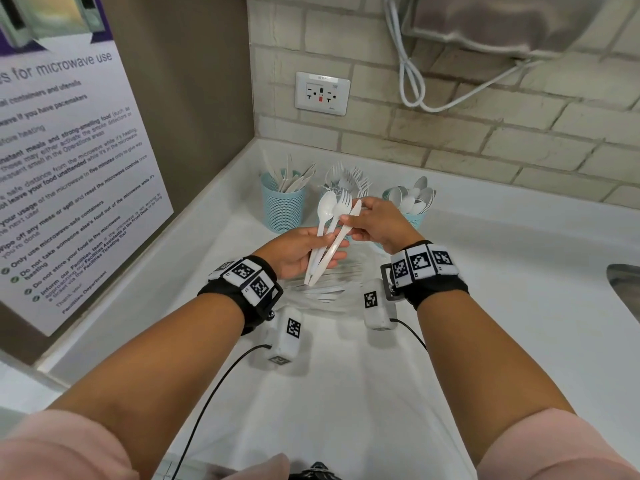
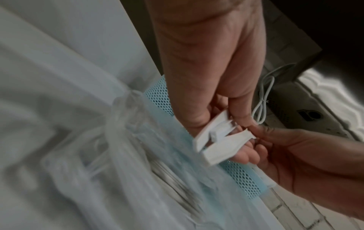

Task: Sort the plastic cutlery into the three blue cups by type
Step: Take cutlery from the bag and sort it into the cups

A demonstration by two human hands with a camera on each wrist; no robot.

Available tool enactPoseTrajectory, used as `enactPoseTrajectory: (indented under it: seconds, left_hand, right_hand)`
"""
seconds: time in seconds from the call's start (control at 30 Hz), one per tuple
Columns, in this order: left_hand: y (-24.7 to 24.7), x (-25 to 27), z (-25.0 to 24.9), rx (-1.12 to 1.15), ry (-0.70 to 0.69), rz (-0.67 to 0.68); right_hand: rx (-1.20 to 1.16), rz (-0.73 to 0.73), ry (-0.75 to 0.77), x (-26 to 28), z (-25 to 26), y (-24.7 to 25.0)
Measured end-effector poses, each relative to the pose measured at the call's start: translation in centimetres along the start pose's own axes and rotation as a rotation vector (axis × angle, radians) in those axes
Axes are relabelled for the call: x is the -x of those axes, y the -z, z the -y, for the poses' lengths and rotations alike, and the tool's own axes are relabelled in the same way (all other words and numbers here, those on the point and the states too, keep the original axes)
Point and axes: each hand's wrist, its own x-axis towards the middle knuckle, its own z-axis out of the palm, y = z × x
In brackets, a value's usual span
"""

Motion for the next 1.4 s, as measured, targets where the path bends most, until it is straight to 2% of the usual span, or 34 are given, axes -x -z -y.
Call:
enactPoseTrajectory:
  seconds: [0.33, 0.43, 0.6, 0.73, 0.93, 1.2, 1.3, 1.4]
  left_hand:
    - [1.7, 1.1, -1.2, 0.161, -0.099, -0.079]
    - [2.4, 1.2, -1.4, 0.230, -0.158, -0.166]
    - [4.0, 1.1, -1.6, 0.355, -0.304, -0.385]
    - [4.6, 1.0, -1.7, 0.381, -0.368, -0.511]
    - [5.1, 0.9, -1.5, 0.390, -0.361, -0.549]
    - [5.3, 1.2, -1.5, 0.442, -0.277, -0.437]
    - [5.0, 1.1, -1.4, 0.423, -0.270, -0.410]
    - [4.6, 1.0, -1.5, 0.384, -0.272, -0.389]
  right_hand:
    - [0.194, -0.038, 0.186, -1.4, 3.0, -2.0]
    - [0.141, -0.152, 0.230, -2.9, 5.0, -2.2]
    - [0.057, -0.362, 0.425, -4.7, 9.4, -2.6]
    - [0.124, -0.491, 0.535, -6.4, 10.3, -4.7]
    - [0.496, -0.369, 0.642, -8.3, 7.5, -7.7]
    - [1.048, -0.170, 0.469, -9.1, 4.3, -8.7]
    - [1.080, -0.174, 0.408, -8.7, 4.6, -8.5]
    - [0.803, -0.197, 0.448, -8.1, 5.4, -8.0]
